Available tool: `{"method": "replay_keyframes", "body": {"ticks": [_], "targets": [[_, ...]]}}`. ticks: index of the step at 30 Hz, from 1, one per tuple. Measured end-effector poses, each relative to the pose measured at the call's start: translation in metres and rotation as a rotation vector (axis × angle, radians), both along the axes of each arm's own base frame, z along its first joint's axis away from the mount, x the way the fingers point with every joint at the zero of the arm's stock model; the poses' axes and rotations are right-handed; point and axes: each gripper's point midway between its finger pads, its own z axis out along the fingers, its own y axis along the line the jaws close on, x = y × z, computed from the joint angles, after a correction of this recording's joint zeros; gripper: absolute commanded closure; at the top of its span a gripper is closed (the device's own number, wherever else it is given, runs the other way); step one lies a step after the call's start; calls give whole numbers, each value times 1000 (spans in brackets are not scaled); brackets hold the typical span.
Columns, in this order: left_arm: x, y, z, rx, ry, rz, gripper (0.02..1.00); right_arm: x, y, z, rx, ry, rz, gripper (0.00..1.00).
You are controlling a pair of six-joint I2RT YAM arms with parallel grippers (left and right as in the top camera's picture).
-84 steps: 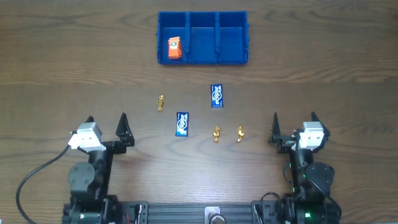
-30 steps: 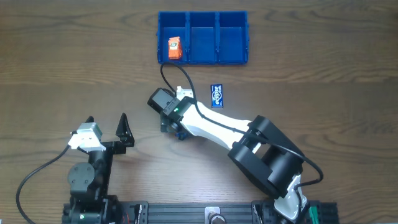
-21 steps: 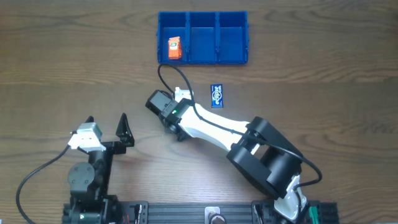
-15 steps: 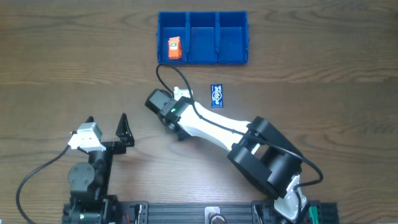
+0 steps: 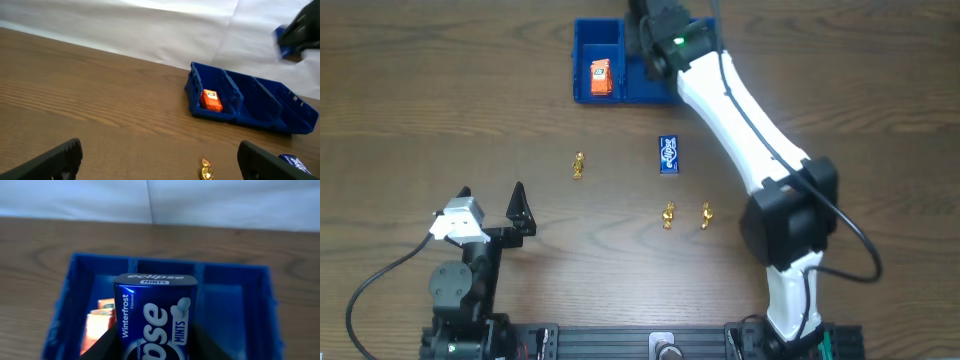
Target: Sort Candies Into Trays
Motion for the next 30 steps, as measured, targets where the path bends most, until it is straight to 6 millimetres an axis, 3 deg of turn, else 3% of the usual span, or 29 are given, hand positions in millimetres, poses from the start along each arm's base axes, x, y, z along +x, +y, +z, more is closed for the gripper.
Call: {"method": "replay_keyframes", "body": {"ticks": [4,6,10,14,17,19,22,23,24,27,29,30], "targets": [[0,0,0,0,0,0,20,6,3,-73,-63,110,5,680],[0,0,0,0,-1,0,20,6,3,-81,-68,122,5,614],[0,0,0,0,0,0,20,6,3,-81,-67,122,4,218],[0,0,0,0,0,0,20,1,1,-83,-75,145,4,132],[0,0,0,0,0,0,20,-16,-8,-64,-88,173,6,130],[0,0,0,0,-1,0,20,-39,-19,-22,-75,154,6,128],[0,0,0,0,-1,0,20,-88,-34,17,-46,151,-5,128],[0,0,0,0,0,0,23,-110,-38,-4,-55,221,-6,128],[0,0,0,0,0,0,20,-118,-39,-19,-57,255,-9,128],[0,0,0,0,0,0,20,-156,-53,-113,-101,457,-41,128],[0,0,0,0,-1,0,20,-175,-57,-150,-105,539,-45,130],[0,0,0,0,0,0,20,-178,-57,-157,-107,560,-46,130]]}}
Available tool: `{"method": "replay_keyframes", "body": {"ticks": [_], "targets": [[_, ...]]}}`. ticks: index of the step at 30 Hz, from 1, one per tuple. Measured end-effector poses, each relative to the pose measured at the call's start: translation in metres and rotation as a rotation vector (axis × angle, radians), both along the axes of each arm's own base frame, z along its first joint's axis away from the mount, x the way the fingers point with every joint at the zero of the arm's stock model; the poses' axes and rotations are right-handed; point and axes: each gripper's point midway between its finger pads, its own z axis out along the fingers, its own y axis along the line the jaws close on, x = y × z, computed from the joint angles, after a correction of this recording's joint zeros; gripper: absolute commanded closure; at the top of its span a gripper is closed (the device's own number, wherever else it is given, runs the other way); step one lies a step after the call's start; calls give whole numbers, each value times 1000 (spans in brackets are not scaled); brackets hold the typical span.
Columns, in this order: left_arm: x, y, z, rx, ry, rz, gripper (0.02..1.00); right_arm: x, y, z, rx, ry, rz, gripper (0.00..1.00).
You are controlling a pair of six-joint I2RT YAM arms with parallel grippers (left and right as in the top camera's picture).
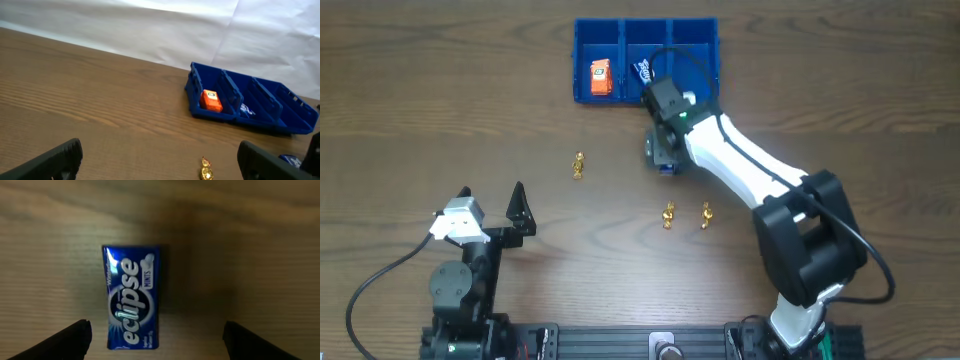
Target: Sort Candies Into Trays
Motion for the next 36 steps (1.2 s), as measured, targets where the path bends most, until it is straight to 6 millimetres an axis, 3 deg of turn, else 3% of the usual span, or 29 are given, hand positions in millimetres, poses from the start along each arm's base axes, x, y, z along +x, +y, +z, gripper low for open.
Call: {"method": "replay_keyframes", "body": {"ticks": [4,7,9,14,20,22,25,27,29,30,33,36], "targets": [[0,0,0,0,0,0,20,-2,11,-22,7,30,10,156],[0,0,0,0,0,0,20,-5,16,-35,10,54,13,323],[0,0,0,0,0,0,20,-4,17,-35,17,53,3,375],[0,0,0,0,0,0,20,-4,19,-35,32,52,-9,654],[0,0,0,0,0,0,20,-8,19,-34,26,65,-6,733],[0,0,0,0,0,0,20,-16,21,-16,31,56,9,741],[0,0,0,0,-1,0,20,-15,34,83,110,-88,42,741],[0,0,0,0,0,0,20,14,41,147,134,-210,29,746],[0,0,0,0,0,0,23,43,45,185,143,-289,25,744],[0,0,0,0,0,0,20,73,50,201,146,-350,21,744],[0,0,0,0,1,0,23,125,60,195,126,-410,12,741],[0,0,0,0,0,0,20,161,62,144,91,-385,2,735]]}}
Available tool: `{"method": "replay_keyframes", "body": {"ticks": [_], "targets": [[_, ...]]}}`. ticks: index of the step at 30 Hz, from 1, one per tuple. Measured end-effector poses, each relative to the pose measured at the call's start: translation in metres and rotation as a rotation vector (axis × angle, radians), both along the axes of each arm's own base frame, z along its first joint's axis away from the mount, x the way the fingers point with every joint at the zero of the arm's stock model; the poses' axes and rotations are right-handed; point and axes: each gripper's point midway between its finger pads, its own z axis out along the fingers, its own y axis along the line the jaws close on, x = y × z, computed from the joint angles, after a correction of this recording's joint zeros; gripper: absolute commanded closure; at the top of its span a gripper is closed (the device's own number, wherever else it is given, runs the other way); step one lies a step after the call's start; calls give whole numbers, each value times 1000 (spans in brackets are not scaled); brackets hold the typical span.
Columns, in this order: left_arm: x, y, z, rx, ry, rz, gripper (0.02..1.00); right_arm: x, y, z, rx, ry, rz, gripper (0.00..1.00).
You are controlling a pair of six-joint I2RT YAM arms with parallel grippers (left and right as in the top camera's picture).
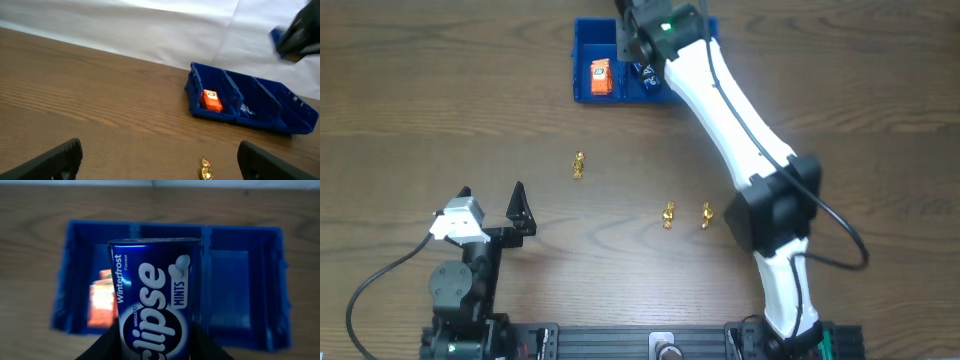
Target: Sort Candies Into Trays
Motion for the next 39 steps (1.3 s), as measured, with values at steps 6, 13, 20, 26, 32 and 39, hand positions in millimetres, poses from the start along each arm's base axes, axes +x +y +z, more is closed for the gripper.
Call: {"method": "replay_keyframes", "body": {"ticks": [6,13,20,26,32,39], "targets": [[0,0,0,0,0,0,20,13,-11,-59,-38,87,-23,724],[0,0,0,0,0,0,20,13,-8,-63,-28,93,-9,413],[0,0,0,0,0,0,20,9,-1,-64,-36,102,11,367],[0,0,0,0,0,0,23,-69,56,-24,-67,155,153,367],[0,0,0,0,0,0,20,-147,128,-29,-42,228,228,371],[0,0,0,0,0,0,20,-167,134,-158,-143,453,136,382]]}}
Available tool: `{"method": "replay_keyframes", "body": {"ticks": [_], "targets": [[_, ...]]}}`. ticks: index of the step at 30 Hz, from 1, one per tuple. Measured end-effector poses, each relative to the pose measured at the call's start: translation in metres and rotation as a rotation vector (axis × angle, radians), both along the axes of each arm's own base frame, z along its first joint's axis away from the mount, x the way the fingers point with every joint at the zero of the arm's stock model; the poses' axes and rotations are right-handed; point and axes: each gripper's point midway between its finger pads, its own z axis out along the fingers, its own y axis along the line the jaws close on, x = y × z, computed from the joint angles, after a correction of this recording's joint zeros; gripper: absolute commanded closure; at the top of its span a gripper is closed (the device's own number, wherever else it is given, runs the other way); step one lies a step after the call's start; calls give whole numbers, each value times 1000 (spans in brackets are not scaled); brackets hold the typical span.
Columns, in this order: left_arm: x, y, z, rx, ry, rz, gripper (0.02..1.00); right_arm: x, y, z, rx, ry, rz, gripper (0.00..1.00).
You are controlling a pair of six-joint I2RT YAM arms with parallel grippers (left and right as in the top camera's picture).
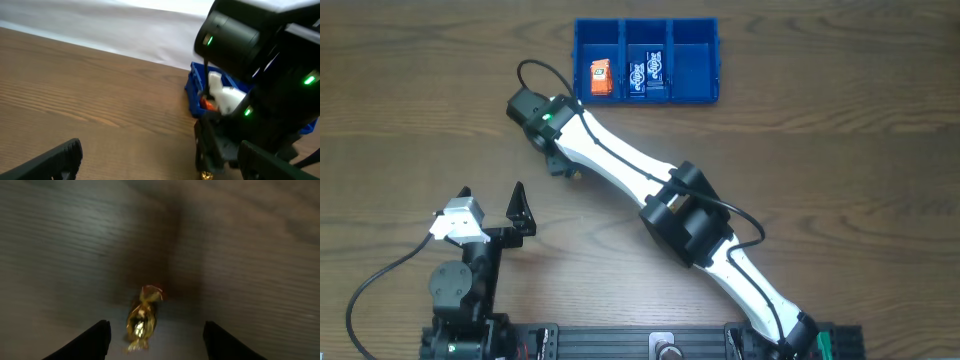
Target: Sort Candies Into Trays
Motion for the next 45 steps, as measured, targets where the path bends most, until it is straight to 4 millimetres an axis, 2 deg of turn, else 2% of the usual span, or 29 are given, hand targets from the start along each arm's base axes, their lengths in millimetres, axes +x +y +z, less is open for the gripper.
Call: {"method": "replay_keyframes", "body": {"ticks": [2,5,15,23,29,30,32,34,35,36,37,38,39,40,42,45], "targets": [[0,0,0,0,0,0,20,-2,-1,-10,-5,17,-19,446],[0,0,0,0,0,0,20,-1,-1,-10,-1,17,-32,546],[0,0,0,0,0,0,20,-3,2,-10,18,32,-38,560],[0,0,0,0,0,0,20,-5,5,-18,25,50,-43,849],[0,0,0,0,0,0,20,-7,2,-17,13,55,-46,871],[0,0,0,0,0,0,20,-7,-4,-11,-5,48,-41,871],[0,0,0,0,0,0,20,-3,-14,18,-6,13,-34,871],[0,0,0,0,0,0,20,16,-32,85,43,-102,-45,869],[0,0,0,0,0,0,20,35,-55,137,89,-201,-77,862],[0,0,0,0,0,0,18,50,-74,167,116,-267,-105,858],[0,0,0,0,0,0,20,74,-102,198,141,-350,-148,851],[0,0,0,0,0,0,20,94,-129,213,141,-403,-188,849],[0,0,0,0,0,0,20,116,-153,218,131,-446,-219,847],[0,0,0,0,0,0,20,131,-175,214,106,-457,-247,847],[0,0,0,0,0,0,23,163,-208,190,60,-458,-273,847],[0,0,0,0,0,0,20,181,-226,147,27,-398,-272,842]]}}
